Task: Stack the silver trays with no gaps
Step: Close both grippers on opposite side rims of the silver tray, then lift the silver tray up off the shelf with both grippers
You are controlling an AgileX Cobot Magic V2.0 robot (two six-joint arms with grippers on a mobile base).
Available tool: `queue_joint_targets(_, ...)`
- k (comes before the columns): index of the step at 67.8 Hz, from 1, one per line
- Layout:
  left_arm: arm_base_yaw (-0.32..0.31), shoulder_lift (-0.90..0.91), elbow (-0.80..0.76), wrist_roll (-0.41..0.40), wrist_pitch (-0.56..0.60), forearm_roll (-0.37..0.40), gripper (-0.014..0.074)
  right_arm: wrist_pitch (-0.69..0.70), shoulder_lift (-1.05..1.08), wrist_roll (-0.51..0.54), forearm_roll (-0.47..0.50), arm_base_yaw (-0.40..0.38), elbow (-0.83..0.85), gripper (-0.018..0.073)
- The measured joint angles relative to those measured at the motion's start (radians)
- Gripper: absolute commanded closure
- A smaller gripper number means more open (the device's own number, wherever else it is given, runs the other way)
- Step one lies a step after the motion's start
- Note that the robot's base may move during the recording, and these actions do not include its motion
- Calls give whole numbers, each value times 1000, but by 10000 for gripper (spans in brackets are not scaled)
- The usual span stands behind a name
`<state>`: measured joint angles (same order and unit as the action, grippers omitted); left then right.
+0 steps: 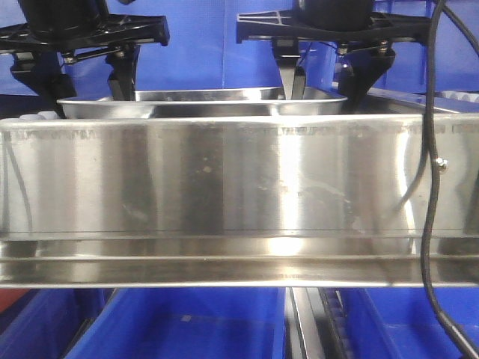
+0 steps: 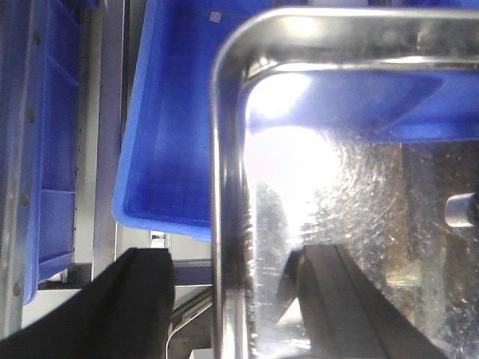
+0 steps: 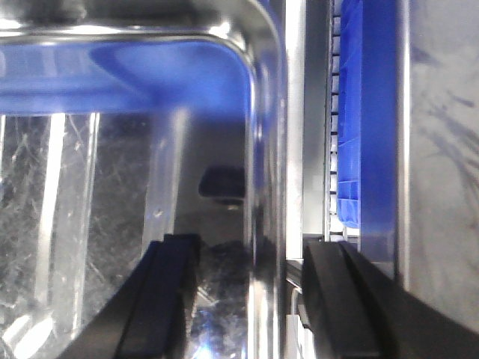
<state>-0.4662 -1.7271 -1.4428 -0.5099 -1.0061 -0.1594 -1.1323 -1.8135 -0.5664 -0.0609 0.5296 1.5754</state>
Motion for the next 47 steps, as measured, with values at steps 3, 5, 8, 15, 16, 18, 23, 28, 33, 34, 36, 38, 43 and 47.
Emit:
queue_joint_targets(3,0,0,0,0,0,0,330,0,0,0,0,0,0,315)
queue_joint_targets(5,0,0,0,0,0,0,342,0,0,0,0,0,0,315)
queue_joint_targets(8,0,0,0,0,0,0,358,0,0,0,0,0,0,315)
queue_joint_targets(15,0,0,0,2,0,2,396,0,0,0,0,0,0,315)
queue_joint_targets(16,0,0,0,2,0,2,399,0,0,0,0,0,0,315)
queue_joint_targets(18,0,0,0,2,0,2,402,0,0,0,0,0,0,315)
queue_joint_targets(23,0,0,0,2,0,2,408,0,0,0,0,0,0,335)
queue_joint_targets(28,0,0,0,2,0,2,412,0,0,0,1,0,0,389)
queue_joint_targets(33,0,0,0,2,0,2,438,2,0,-2,3,0,0,458)
queue_joint_targets(34,0,0,0,2,0,2,447,2,0,-2,3,0,0,471)
queue_joint_targets(36,0,0,0,2,0,2,471,2,0,-2,3,0,0,497)
queue_joint_targets(38,0,0,0,2,0,2,500,0,0,-2,3,0,2,515)
queue_joint_targets(43,0,0,-2,2,-4,-2,575,-2,0,-2,-1,0,2,560)
queue_joint_targets(47,2,0,-2,2,-8,-5,627,-4,0,-2,-4,0,2,582)
